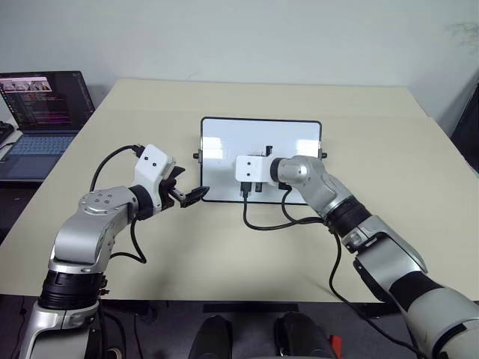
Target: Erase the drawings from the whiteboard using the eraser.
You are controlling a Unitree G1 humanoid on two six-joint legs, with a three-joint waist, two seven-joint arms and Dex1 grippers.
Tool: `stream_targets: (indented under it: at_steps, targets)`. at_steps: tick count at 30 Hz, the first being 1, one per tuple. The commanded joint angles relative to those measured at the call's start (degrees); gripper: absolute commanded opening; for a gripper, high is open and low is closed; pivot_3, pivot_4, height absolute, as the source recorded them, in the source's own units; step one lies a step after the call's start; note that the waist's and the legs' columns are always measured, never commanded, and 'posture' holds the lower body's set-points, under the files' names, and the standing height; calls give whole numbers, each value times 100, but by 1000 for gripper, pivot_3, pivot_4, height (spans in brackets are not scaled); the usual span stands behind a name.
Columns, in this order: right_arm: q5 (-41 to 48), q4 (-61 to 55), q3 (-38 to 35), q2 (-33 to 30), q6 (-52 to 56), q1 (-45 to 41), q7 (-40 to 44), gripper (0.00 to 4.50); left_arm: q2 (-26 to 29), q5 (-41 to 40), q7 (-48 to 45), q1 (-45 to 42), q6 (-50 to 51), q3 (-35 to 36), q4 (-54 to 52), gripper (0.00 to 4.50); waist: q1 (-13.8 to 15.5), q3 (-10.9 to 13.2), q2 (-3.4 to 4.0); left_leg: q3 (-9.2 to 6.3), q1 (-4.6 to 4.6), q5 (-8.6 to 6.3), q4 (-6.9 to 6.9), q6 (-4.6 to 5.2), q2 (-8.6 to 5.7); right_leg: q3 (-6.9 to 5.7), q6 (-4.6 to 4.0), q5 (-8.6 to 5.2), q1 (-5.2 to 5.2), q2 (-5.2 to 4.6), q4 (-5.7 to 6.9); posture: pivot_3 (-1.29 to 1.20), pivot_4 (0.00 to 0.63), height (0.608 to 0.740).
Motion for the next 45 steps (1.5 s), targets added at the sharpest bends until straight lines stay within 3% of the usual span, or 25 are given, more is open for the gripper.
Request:
stream_targets:
  at_steps: [1,5,9,14,26,34,45]
  targets:
    - [-243,229,32,-326,694,436,194,1249,-11,-4,-56,-75,-122,3,-123,4500,0,-1,-1,0,6,0,0,0,0,-1,-1,-1,6,-1,-1,0,150,740]
    - [-82,-158,-121,-144,797,527,76,1249,-22,-6,-76,-97,-118,-7,-108,4500,-4,0,0,1,18,0,0,0,1,0,-20,-11,17,-1,-1,0,150,740]
    - [937,-1454,-909,473,1408,835,150,1249,-19,-7,-110,-133,-116,11,-77,4500,-26,4,0,1,7,0,-1,0,4,-3,-5,-4,8,0,-2,0,150,740]
    - [1965,-3266,-1881,911,2927,1090,63,1248,-64,-29,-132,-186,-123,-5,-47,4500,-68,13,2,1,-140,2,-2,-7,4,-4,-26,18,-135,1,11,0,150,740]
    - [2875,-6657,-3054,-599,5078,2731,-120,1248,-340,-103,-446,-472,-508,-143,173,4500,-48,14,5,-11,-205,-30,-1,-48,-9,-22,1,-6,-161,-15,-42,0,150,740]
    - [2946,-7405,-2701,-728,5533,3745,-751,1248,-415,-36,-664,-640,-661,-260,454,4500,-106,14,4,3,-179,-30,3,-47,0,-1,7,-10,-160,8,-11,0,150,740]
    - [2975,-6990,-2111,-518,5229,3458,-1146,1248,-433,-21,-739,-664,-769,-264,570,4500,-87,14,4,7,-170,-30,31,-48,-3,6,8,-10,-147,18,2,0,150,740]
